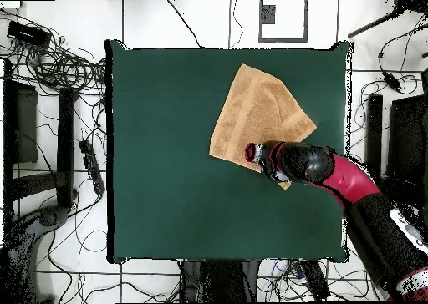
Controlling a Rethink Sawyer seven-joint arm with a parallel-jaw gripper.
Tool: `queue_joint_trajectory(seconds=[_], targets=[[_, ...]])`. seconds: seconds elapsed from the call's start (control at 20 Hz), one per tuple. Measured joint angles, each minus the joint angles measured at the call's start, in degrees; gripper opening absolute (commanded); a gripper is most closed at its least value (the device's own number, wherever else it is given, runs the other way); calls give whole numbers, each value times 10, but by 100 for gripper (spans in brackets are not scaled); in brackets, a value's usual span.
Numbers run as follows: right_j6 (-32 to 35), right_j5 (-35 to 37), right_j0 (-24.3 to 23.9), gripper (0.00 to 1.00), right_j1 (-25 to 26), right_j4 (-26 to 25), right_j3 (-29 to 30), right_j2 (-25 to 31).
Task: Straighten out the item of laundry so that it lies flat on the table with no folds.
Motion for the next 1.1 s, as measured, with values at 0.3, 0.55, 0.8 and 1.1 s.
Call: queue_joint_trajectory(seconds=[0.3,0.55,0.8,1.1], targets=[[0,-48,7,0,25,-36,-24,-19],[0,-54,7,0,43,-44,-37,-21],[0,-54,6,0,45,-44,-38,-20],[0,-54,3,0,51,-29,-41,-18]])
